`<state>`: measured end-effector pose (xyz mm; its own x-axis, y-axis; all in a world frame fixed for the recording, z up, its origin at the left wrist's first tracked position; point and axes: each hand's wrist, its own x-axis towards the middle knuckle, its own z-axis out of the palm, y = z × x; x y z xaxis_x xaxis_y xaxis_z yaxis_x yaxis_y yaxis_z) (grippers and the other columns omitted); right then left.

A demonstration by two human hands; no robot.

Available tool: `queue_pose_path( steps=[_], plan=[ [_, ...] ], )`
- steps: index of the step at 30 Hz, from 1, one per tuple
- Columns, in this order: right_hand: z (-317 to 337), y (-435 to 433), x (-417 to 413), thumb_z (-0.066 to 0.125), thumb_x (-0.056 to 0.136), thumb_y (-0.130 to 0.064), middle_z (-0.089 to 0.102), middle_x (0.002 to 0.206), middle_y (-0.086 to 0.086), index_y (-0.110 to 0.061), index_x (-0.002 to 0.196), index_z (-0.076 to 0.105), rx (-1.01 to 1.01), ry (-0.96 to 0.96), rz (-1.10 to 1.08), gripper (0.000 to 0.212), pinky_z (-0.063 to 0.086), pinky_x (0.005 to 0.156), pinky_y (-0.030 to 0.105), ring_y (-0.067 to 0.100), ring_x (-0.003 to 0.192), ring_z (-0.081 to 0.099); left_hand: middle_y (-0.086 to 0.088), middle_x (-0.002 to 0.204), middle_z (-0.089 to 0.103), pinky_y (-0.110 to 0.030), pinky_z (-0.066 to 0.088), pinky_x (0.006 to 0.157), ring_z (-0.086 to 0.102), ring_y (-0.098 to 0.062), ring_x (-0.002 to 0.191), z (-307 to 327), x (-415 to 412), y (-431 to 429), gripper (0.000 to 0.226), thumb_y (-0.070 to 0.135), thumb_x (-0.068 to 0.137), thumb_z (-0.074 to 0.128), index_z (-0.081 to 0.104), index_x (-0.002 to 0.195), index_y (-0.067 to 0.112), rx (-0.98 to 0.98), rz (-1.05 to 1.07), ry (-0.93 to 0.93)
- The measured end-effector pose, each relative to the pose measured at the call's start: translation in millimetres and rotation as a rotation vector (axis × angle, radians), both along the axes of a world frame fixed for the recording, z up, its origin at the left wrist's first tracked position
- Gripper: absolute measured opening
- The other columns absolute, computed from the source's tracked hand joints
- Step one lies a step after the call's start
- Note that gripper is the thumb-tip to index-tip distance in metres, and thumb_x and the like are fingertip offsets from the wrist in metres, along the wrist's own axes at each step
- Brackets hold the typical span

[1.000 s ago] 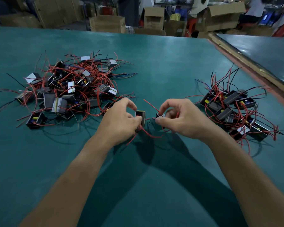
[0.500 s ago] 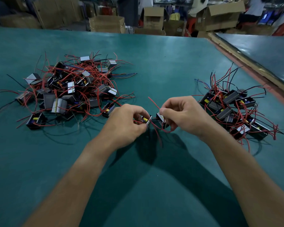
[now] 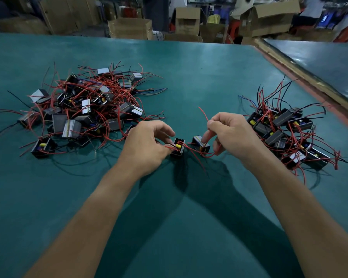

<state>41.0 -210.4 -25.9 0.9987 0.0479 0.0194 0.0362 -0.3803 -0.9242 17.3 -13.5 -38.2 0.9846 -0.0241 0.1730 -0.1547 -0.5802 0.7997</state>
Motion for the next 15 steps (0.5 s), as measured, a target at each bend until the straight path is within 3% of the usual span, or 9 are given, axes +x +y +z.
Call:
queue_pose_path(
  steps=[6,9,12,15],
  plan=[
    [-2.8,-2.0,2.8,0.045,0.096,-0.009,0.068,0.056,0.003,-0.011,0.075,0.053,-0.027,0.012,-0.048,0.022,0.045,0.043,0.026,0.014,0.036,0.049,0.011,0.075,0.068,-0.024,0.045,0.066,0.056,-0.004,0.059,-6.8,1.7,1.4,0.028,0.023,0.075,0.083,0.068,0.097,0.031,0.116,-0.026,0.046],
    [-3.6,-1.9,3.1,0.046,0.096,-0.013,0.067,0.054,0.003,-0.012,0.076,0.054,-0.054,0.008,-0.05,0.022,0.044,0.042,0.024,0.013,0.035,0.049,0.015,0.076,0.068,-0.022,0.05,0.067,0.059,0.001,0.058,-8.3,0.0,-1.9,0.031,0.033,0.076,0.082,0.067,0.103,0.037,0.166,-0.119,0.06],
    [-4.2,-0.9,2.5,0.047,0.097,-0.013,0.066,0.052,0.002,-0.011,0.076,0.054,-0.075,0.007,-0.034,0.022,0.044,0.043,0.024,0.013,0.035,0.049,0.016,0.075,0.07,-0.023,0.051,0.068,0.062,-0.003,0.065,-8.3,-1.1,-5.3,0.017,0.03,0.081,0.078,0.072,0.094,0.039,0.167,-0.179,0.009],
    [-1.3,1.6,-0.1,0.049,0.099,-0.018,0.065,0.052,0.002,-0.009,0.082,0.055,-0.057,0.026,-0.012,0.021,0.045,0.046,0.026,0.015,0.037,0.049,0.016,0.068,0.071,-0.021,0.05,0.064,0.063,-0.002,0.06,-8.0,-0.4,-6.0,0.009,0.02,0.084,0.074,0.077,0.082,0.029,0.127,-0.205,-0.041]
  ],
)
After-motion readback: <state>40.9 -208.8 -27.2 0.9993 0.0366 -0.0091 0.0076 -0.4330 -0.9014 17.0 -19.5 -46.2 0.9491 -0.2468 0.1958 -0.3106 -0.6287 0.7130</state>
